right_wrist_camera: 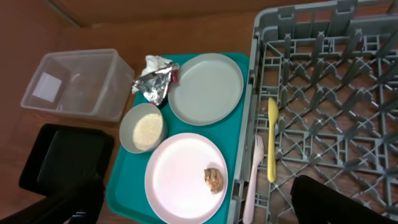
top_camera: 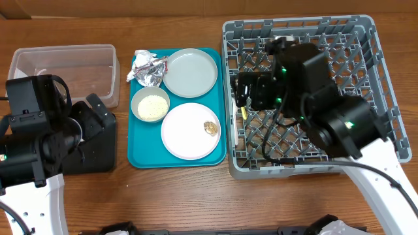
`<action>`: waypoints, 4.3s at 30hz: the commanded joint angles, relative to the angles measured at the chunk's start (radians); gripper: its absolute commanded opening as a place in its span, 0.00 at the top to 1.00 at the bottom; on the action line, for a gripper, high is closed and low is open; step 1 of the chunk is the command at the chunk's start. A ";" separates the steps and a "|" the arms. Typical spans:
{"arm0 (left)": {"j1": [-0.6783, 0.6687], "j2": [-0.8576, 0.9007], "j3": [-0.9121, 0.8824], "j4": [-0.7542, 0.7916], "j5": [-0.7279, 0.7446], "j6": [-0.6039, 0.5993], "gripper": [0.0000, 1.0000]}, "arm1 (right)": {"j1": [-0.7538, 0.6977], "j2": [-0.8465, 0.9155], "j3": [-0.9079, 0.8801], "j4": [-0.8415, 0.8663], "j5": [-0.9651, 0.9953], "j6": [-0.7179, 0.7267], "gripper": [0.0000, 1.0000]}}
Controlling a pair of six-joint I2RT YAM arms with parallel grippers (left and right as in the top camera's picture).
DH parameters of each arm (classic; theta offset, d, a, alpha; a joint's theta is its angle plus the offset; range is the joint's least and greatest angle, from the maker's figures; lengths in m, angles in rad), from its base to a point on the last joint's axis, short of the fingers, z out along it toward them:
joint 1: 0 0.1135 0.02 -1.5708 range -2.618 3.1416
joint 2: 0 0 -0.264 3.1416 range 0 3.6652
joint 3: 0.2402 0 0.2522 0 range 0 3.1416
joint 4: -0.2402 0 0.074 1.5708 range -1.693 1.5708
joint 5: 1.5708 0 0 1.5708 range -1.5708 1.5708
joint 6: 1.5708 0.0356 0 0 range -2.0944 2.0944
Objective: Sort waste into correct bins and load items into the dishwasher rack
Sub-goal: 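Place the white fork into the rack beside the spoon and release, then grasp the rim of the pink plate with the left gripper, then lift the pink plate with the left gripper toward the black tray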
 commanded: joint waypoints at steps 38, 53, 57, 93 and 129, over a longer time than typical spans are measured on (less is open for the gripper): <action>-0.376 0.421 -0.375 0.225 0.111 -0.013 0.22 | -0.002 -0.243 0.020 -0.128 0.172 0.159 0.00; -0.377 0.421 -0.573 0.503 0.067 -0.181 0.47 | -0.002 -0.204 0.018 -0.165 0.161 0.159 0.00; -0.377 0.421 -0.631 0.558 0.087 -0.180 0.51 | -0.002 -0.199 0.018 -0.168 0.161 0.159 0.00; -0.422 0.419 -0.670 0.653 0.071 -0.153 0.96 | -0.002 -0.199 0.018 -0.174 0.161 0.159 0.00; -0.119 0.000 -0.423 0.187 0.021 0.006 0.96 | -0.002 -0.199 0.018 -0.177 0.161 0.159 0.00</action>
